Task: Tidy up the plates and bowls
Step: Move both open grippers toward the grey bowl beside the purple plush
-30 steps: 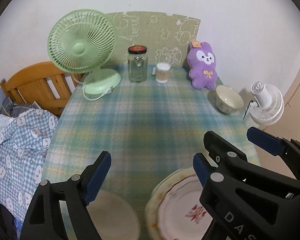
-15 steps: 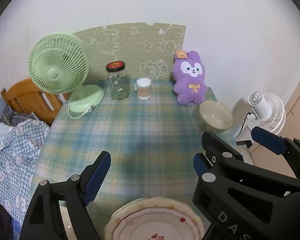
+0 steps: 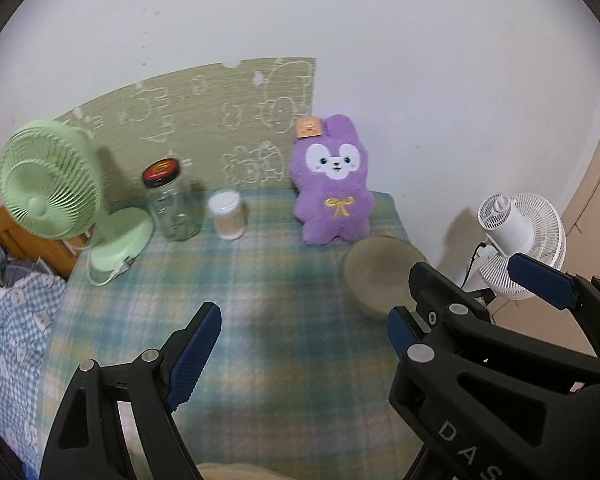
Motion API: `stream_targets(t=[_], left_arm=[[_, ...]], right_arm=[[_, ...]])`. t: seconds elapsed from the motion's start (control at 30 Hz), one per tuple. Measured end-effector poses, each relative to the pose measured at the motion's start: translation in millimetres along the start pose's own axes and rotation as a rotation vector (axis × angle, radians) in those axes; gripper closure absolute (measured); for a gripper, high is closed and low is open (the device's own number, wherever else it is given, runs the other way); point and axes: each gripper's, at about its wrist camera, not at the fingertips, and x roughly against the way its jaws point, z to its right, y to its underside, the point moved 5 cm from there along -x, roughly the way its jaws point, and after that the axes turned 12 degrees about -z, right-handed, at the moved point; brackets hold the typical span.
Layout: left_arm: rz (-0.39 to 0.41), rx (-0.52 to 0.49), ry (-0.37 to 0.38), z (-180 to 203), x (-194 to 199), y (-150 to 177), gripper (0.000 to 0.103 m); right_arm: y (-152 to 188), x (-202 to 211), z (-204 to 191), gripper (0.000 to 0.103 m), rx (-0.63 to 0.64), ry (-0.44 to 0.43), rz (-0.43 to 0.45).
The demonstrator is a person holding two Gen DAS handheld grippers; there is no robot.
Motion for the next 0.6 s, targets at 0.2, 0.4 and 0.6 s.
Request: stream_targets(t=[0.2, 0.4, 0.6], left_arm=[[-0.016, -0.021, -0.016, 20.5, -37.8, -27.6, 0.017], [-0.031, -0.03, -0.033, 28.3, -75.7, -45.5, 0.018], [-0.061, -0.045, -0.026, 39.4, -114.2, -56.6, 0.028]], right_arm=[[-23.0, -34.8, 29.4, 0.024, -0.045, 0.024, -0.011], [-36.9, -72.5, 50.2, 0.024, -0.063, 0.04, -0.03], [-44.0, -107.3, 65.9, 0.025, -0.083, 0.037, -0.059]])
